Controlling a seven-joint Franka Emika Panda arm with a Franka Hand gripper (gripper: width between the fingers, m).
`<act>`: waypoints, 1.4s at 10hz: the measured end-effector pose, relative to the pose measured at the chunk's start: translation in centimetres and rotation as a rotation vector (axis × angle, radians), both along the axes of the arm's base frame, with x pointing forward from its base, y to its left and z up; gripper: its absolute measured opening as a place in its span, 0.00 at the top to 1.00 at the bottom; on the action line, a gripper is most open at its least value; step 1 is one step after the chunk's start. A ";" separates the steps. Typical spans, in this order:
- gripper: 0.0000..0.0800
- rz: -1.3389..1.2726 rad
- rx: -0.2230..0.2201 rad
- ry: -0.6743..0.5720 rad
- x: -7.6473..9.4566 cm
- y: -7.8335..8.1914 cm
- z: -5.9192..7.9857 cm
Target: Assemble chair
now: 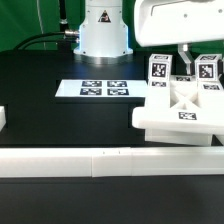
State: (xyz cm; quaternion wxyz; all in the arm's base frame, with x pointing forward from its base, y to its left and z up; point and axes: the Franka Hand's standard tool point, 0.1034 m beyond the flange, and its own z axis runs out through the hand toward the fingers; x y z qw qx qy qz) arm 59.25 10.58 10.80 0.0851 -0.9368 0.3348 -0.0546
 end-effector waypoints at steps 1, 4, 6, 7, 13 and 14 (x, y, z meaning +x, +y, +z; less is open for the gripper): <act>0.67 -0.088 0.015 0.012 0.0 0.1 0.0; 0.67 -0.350 0.068 0.046 -0.2 0.3 -0.1; 0.67 -0.528 0.117 0.071 -0.2 0.3 -0.1; 0.67 -0.621 0.138 0.086 -0.3 0.4 -0.1; 0.46 -0.873 0.201 0.136 -0.4 0.8 -0.2; 0.30 -0.846 0.197 0.151 -0.5 1.0 -0.1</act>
Offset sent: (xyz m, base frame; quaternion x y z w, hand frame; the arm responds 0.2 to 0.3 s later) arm -0.0119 0.0014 -0.0050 -0.0256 0.0056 0.2842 0.9584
